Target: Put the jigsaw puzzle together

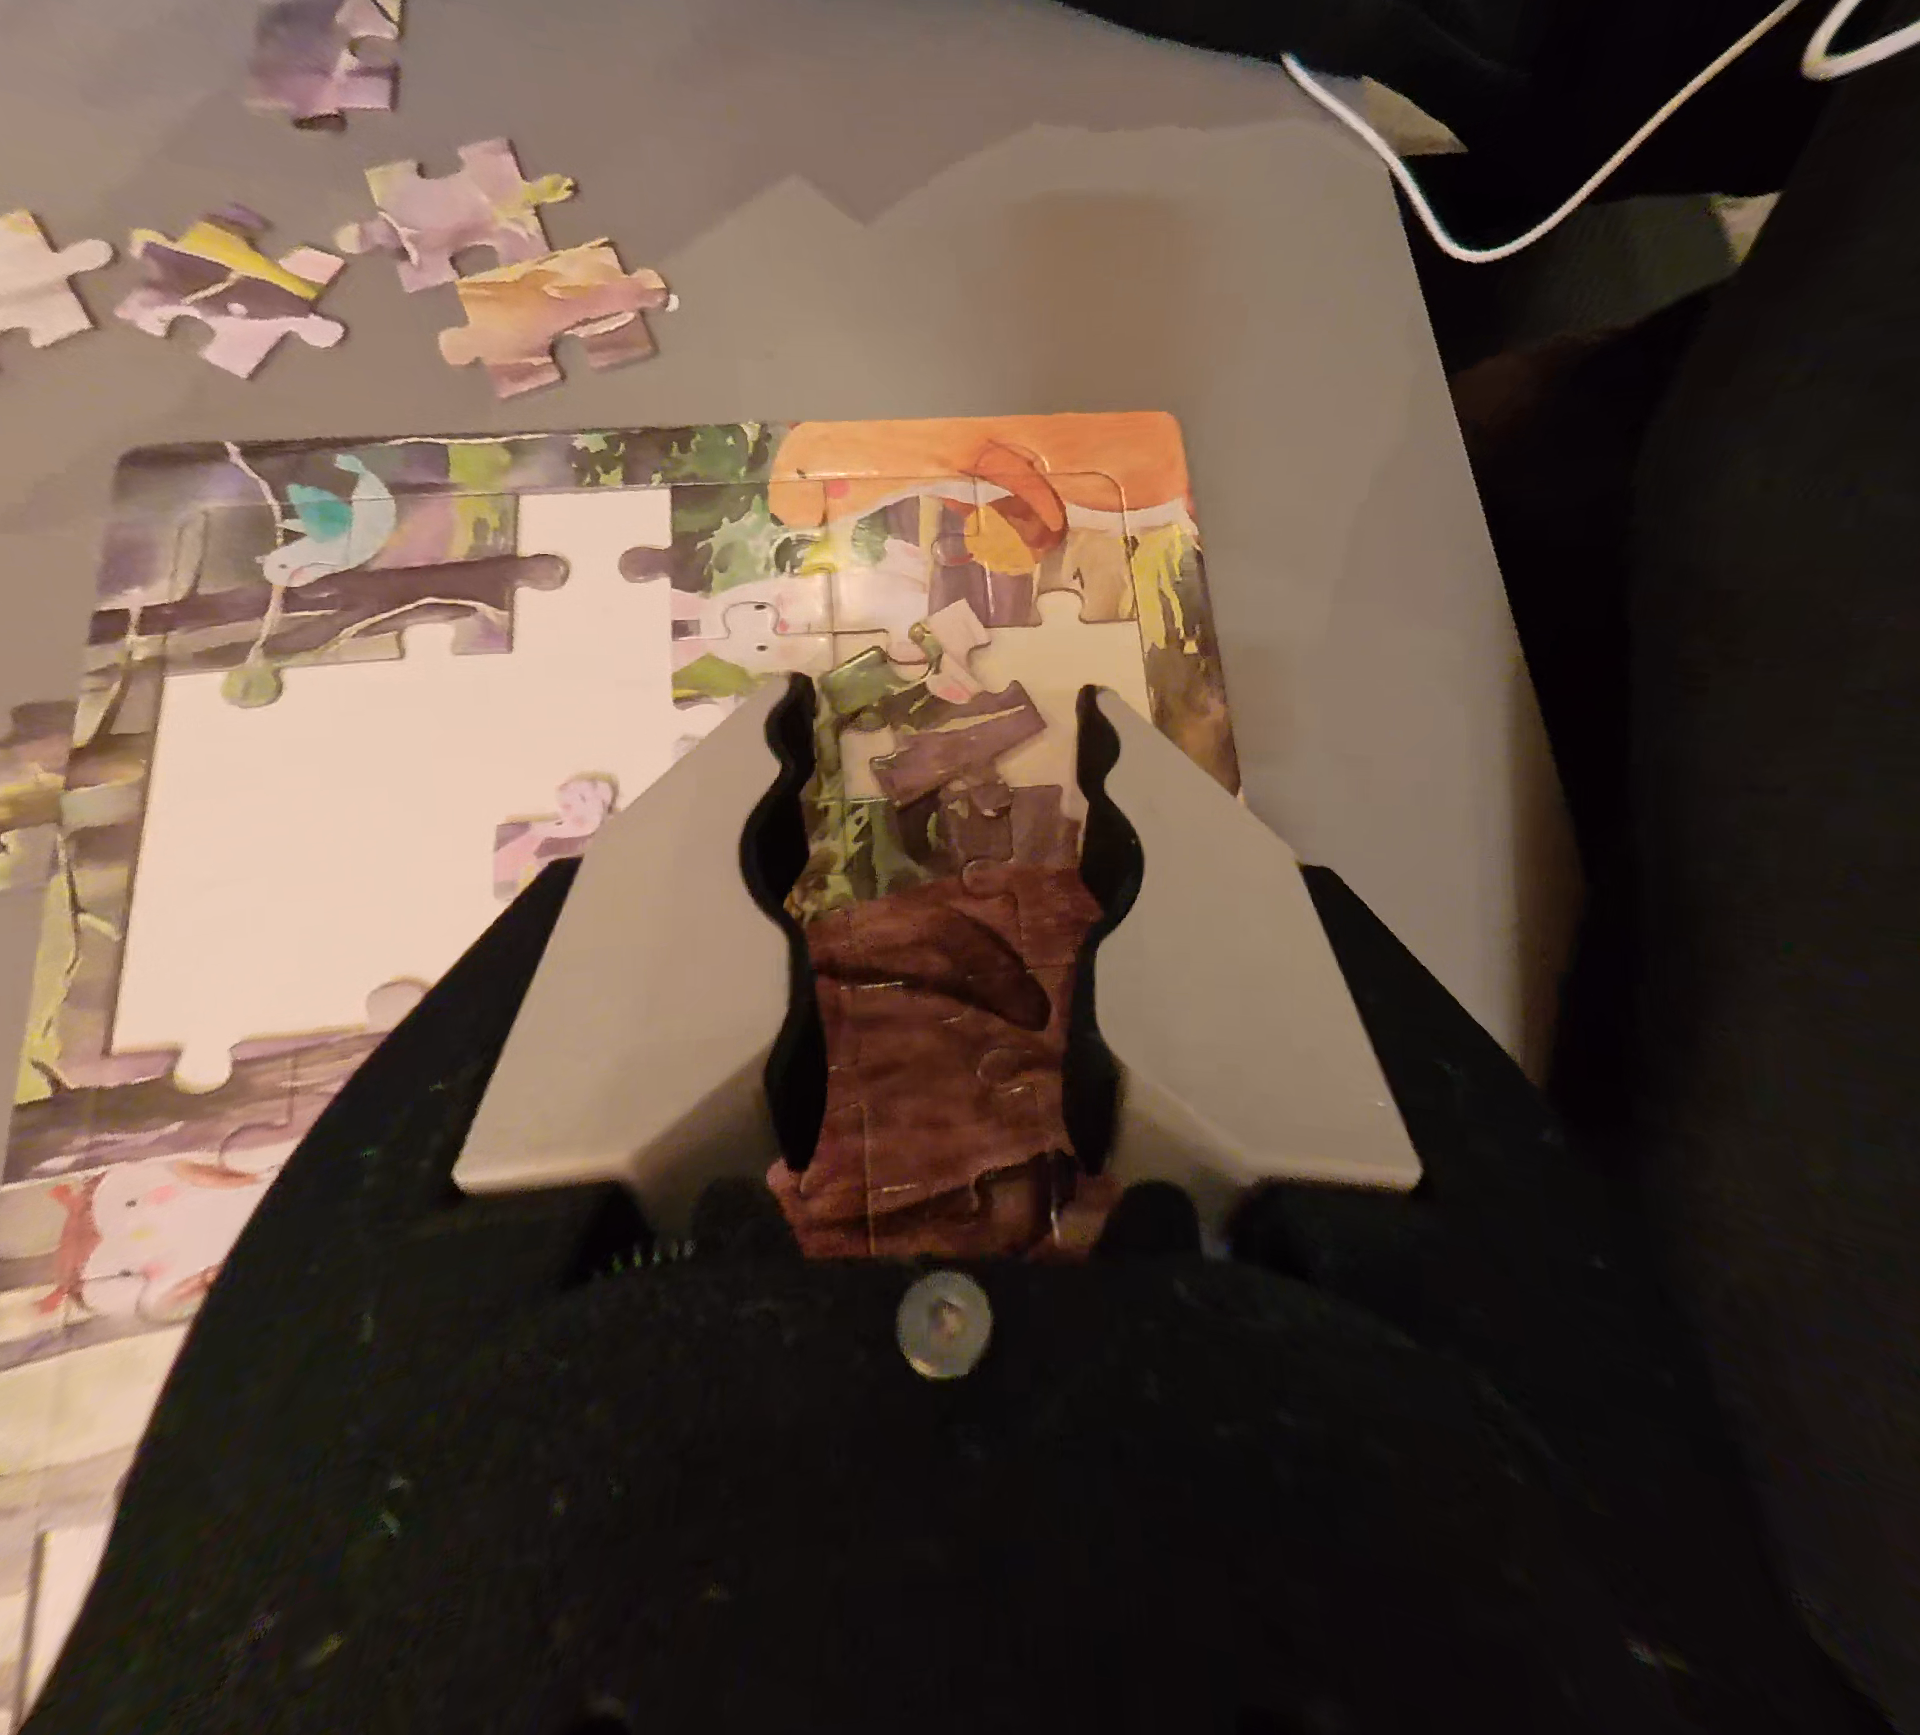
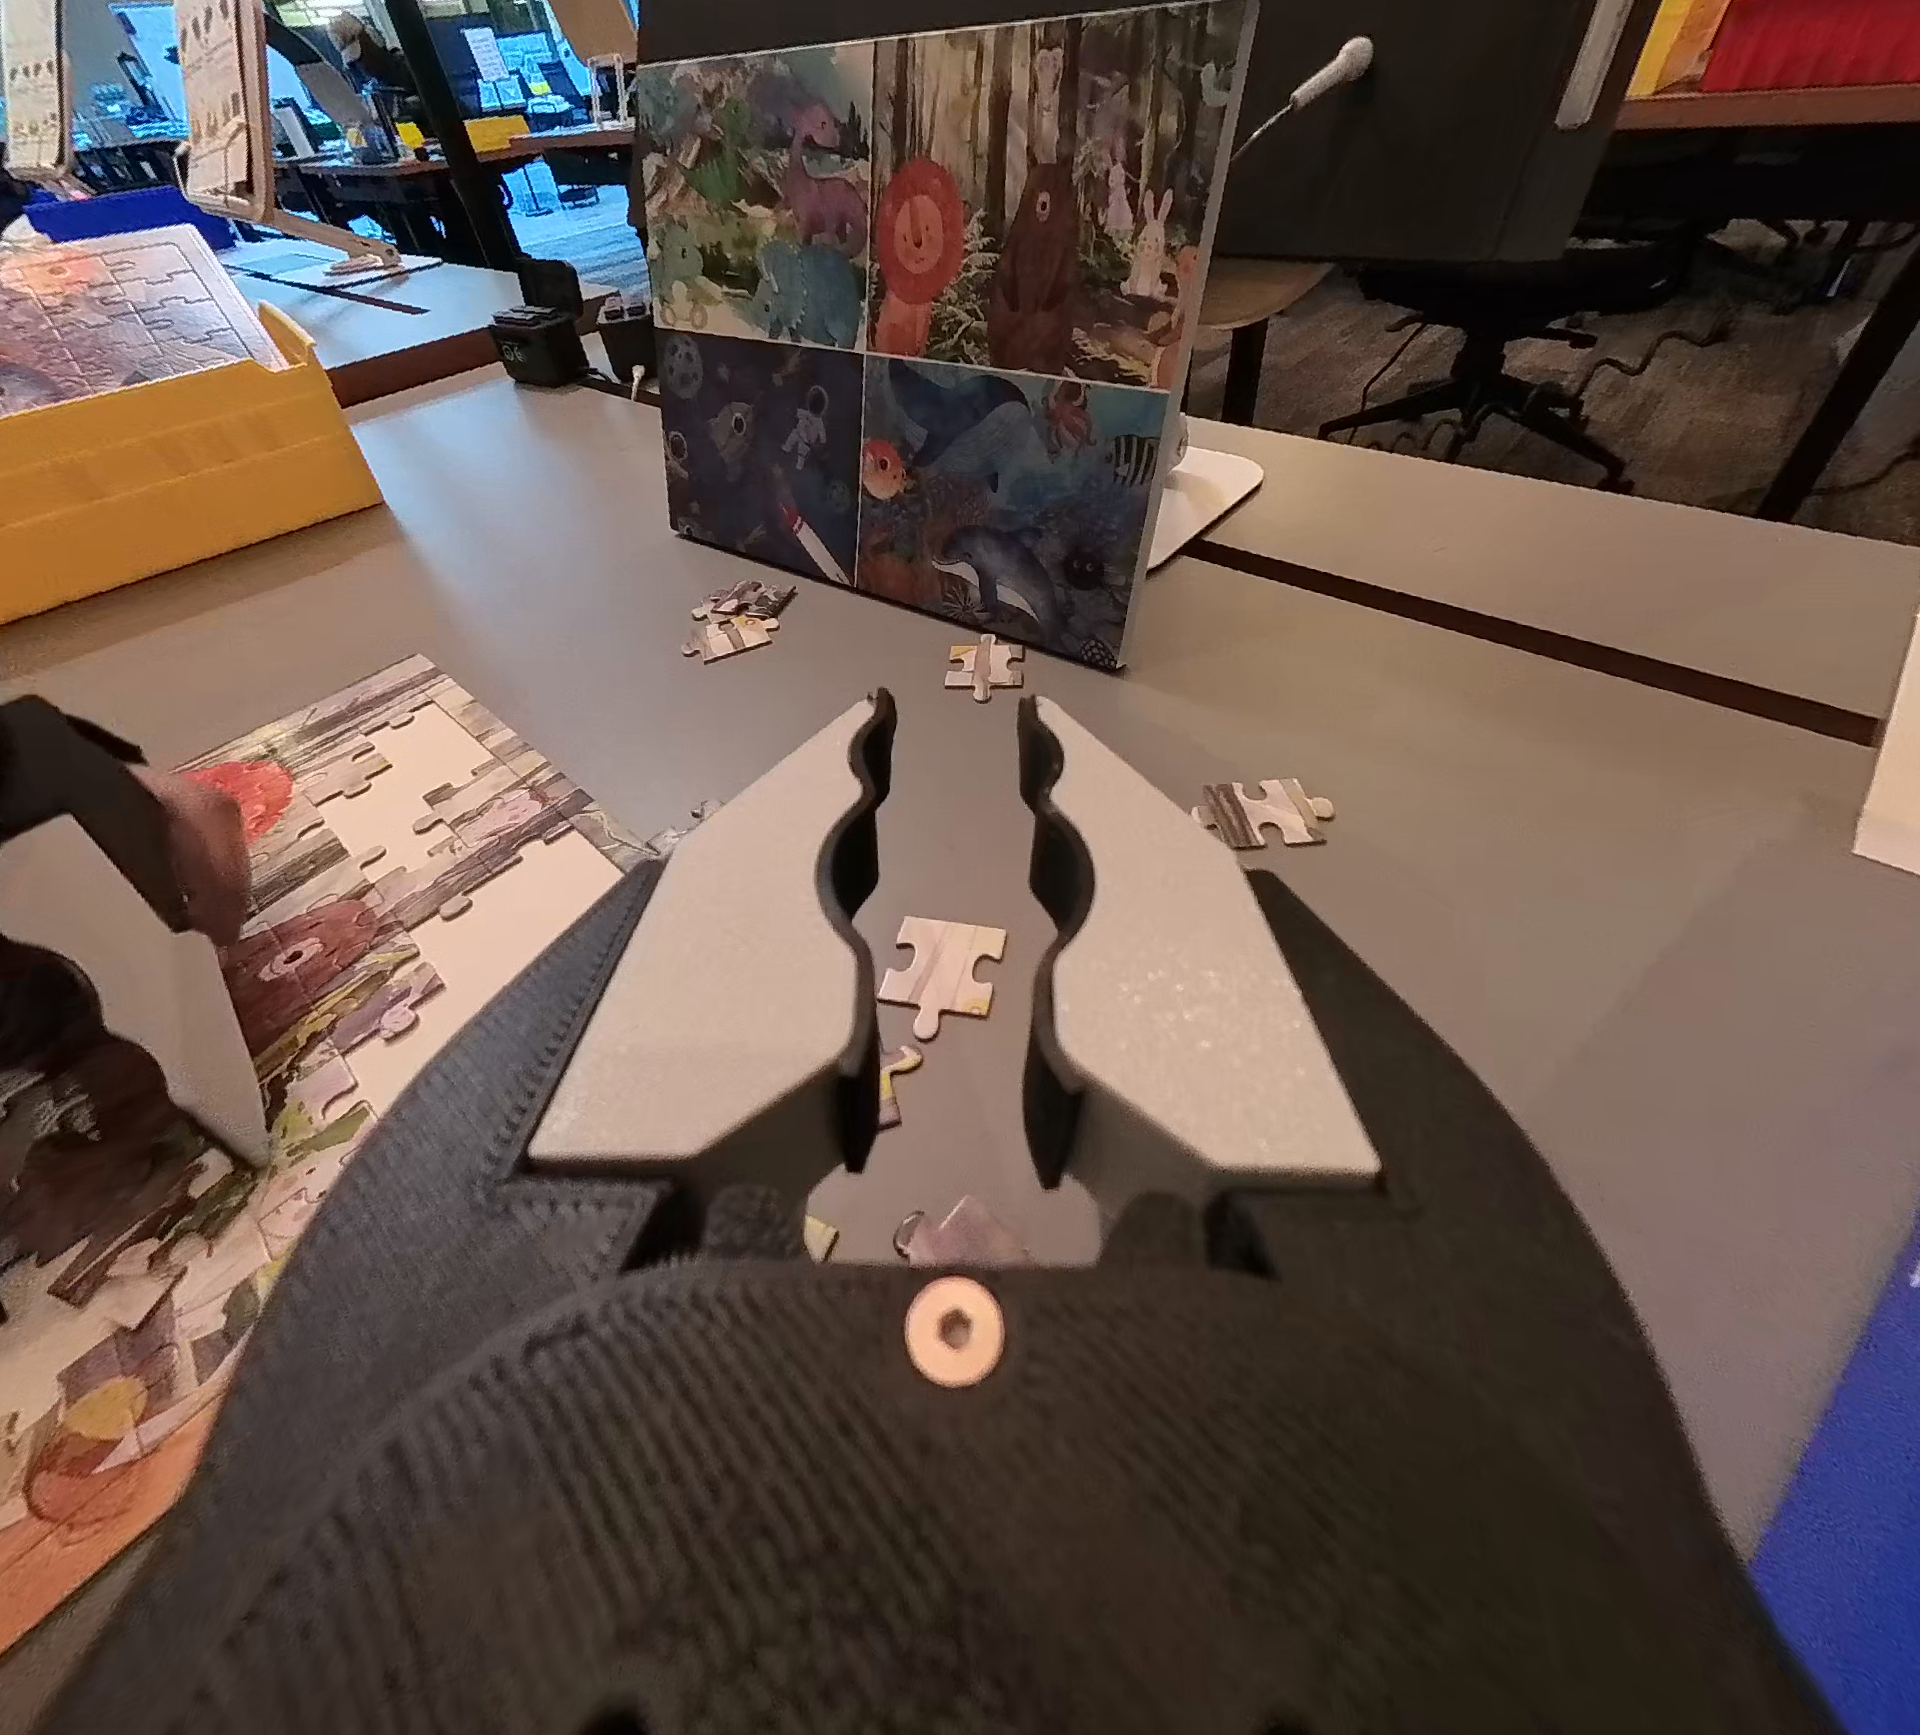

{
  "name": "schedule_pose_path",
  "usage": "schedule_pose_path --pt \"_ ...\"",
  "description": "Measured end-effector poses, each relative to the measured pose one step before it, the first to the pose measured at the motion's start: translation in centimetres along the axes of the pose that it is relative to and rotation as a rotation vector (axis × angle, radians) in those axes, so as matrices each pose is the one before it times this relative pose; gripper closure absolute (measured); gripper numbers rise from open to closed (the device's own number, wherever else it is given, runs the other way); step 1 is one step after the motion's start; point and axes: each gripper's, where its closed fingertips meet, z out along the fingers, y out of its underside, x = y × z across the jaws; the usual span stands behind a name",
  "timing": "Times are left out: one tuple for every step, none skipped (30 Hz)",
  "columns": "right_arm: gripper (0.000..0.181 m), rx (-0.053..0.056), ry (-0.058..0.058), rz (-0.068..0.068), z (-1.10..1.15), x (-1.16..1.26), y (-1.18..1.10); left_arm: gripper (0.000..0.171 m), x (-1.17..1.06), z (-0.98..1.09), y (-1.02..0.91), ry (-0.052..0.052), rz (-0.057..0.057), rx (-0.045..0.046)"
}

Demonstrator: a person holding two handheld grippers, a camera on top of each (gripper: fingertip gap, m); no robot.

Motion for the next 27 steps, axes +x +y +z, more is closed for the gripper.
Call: schedule_pose_path --pt "0.158 0.0014 0.001 -0.0003 -0.029 0.026 -0.044 0.122 0.057 0.14 0.171 -0.0007 0.0047 -0.01226" --pt "0.158 0.0013 0.0005 0.0006 -0.018 0.021 -0.025 0.122 0.007 0.032 0.075 -0.0047 0.0064 -0.00569" --pt "0.158 0.0011 0.0001 0.0009 -0.019 0.013 -0.023 0.122 0.135 -0.045 0.015 0.0055 0.0052 -0.00274" --pt "0.158 0.0004 0.0005 0.0006 0.001 0.026 0.003 0.122 0.234 -0.079 0.097 0.0153 -0.0022 -0.00696" --pt "0.158 -0.0007 0.0007 0.0003 0.008 0.029 0.026 0.124 0.167 -0.142 0.067 0.0114 -0.0045 -0.00605" --pt "0.158 -0.0013 0.0005 0.0004 0.019 0.024 0.043 0.126 0.098 -0.161 0.157 0.0062 -0.0045 -0.0099" --pt "0.158 -0.0018 -0.0001 0.0009 0.031 0.011 0.057 0.129 0.121 -0.185 0.183 0.0079 -0.0017 -0.00975" --pt "0.158 -0.002 -0.0006 0.0009 0.028 0.003 0.05 0.133 0.253 -0.173 0.101 0.0171 -0.0013 -0.00108" --pt "0.158 -0.0019 -0.0002 0.0002 0.036 0.007 0.058 0.138 0.348 -0.159 0.05 0.0256 -0.0061 0.00242" --pt "0.158 -0.0021 0.0007 -0.0004 0.027 0.017 0.063 0.141 0.348 -0.149 0.029 0.0276 -0.0103 0.00153" --pt "0.158 -0.0021 0.0004 0.0003 0.036 0.026 0.05 0.144 0.316 -0.155 -0.017 0.0247 -0.0075 0.00315" --pt "0.158 -0.0016 -0.0005 0.0013 0.025 0.009 0.044 0.145 0.182 -0.136 -0.141 0.0145 -0.0027 0.0094" --pt "0.158 -0.0009 -0.0008 0.0011 0.023 0.002 0.036 0.145 0.014 -0.114 -0.201 0.0023 0.0005 0.01352" --pt "0.158 -0.0007 -0.0002 0.0004 0.014 0.008 0.025 0.145 -0.125 -0.073 -0.202 -0.0074 0.0031 0.0122" --pt "0.158 -0.0009 -0.0009 0.0002 0.015 -0.023 0.02 0.142 -0.318 -0.026 -0.195 -0.0211 0.0059 0.01083" --pt "0.158 -0.0008 -0.0011 -0.0005 0.02 -0.03 0.008 0.14 -0.481 0.025 -0.154 -0.0332 0.0059 0.00776" --pt "0.158 -0.0008 -0.0004 -0.0014 0.024 -0.036 0.01 0.138 -0.315 0.1 -0.004 -0.0234 0.0035 -0.00241" --pt "0.158 -0.0008 -0.0004 -0.0015 0.008 -0.033 0.002 0.138 0.012 0.146 0.188 -0.0024 0.0011 -0.0132" --pt "0.158 -0.0003 -0.0001 -0.0008 0.011 -0.012 0.013 0.138 0.123 0.169 0.265 0.0053 -0.0021 -0.01631" --pt "0.158 -0.0003 -0.0003 0.0002 0.004 -0.014 0.003 0.137 0.054 0.176 0.289 0.0036 -0.0033 -0.01661" --pt "0.158 0.0 -0.0003 0.0008 0.002 0.004 -0.001 0.137 -0.056 0.127 0.243 -0.0032 -0.0015 -0.01336" --pt "0.158 0.001 0.0002 0.0003 -0.008 0.002 -0.022 0.137 -0.098 0.048 0.033 -0.0069 0.0011 -0.00165" --pt "0.158 0.0011 0.0004 -0.0002 -0.024 0.01 -0.03 0.137 -0.046 0.04 0.024 -0.003 0.0009 -0.00354" --pt "0.158 0.0008 0.0007 -0.0005 -0.012 0.001 -0.017 0.137 -0.018 0.048 0.042 -0.0036 0.0027 -0.00416" --pt "0.158 0.0007 0.0005 -0.0003 -0.01 0.011 -0.018 0.138 -0.022 0.04 -0.028 -0.0056 0.0048 -0.00026" --pt "0.158 0.0007 0.0002 0.0001 -0.011 0.004 -0.017 0.138 -0.043 0.032 0.013 -0.0073 0.0056 -0.00278" --pt "0.158 0.0005 0.0001 0.0003 -0.01 0.002 -0.005 0.14 -0.07 0.022 0.002 -0.0093 0.0061 -0.00202"
